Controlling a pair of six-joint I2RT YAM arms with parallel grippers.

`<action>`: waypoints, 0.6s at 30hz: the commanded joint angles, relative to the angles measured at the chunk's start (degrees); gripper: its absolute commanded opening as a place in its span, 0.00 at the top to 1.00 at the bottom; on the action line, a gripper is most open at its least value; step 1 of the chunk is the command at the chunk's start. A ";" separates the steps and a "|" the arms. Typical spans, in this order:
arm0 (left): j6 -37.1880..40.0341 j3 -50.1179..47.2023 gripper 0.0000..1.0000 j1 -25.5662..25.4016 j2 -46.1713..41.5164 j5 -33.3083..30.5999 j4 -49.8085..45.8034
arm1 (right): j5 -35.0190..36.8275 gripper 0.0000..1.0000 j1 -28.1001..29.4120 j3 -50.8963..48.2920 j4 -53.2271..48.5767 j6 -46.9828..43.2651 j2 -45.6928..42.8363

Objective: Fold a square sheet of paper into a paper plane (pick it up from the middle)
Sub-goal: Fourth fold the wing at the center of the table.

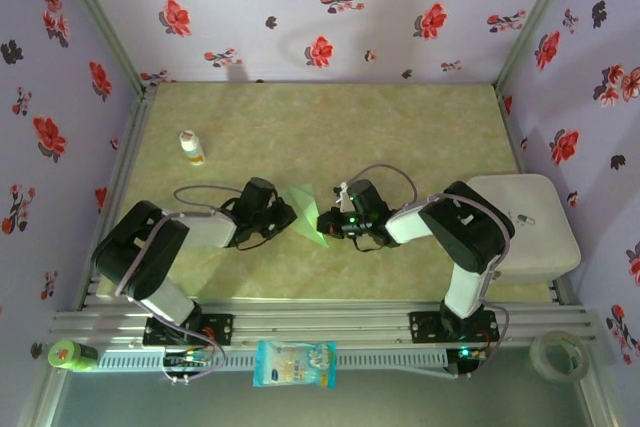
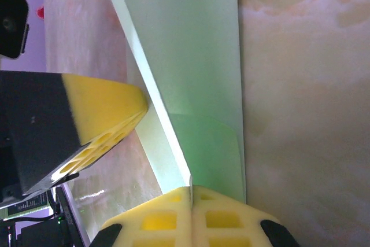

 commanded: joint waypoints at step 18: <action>4.65 5.85 0.94 -0.36 6.41 8.42 10.84 | 0.33 1.00 -0.41 -0.49 -3.51 -0.04 2.44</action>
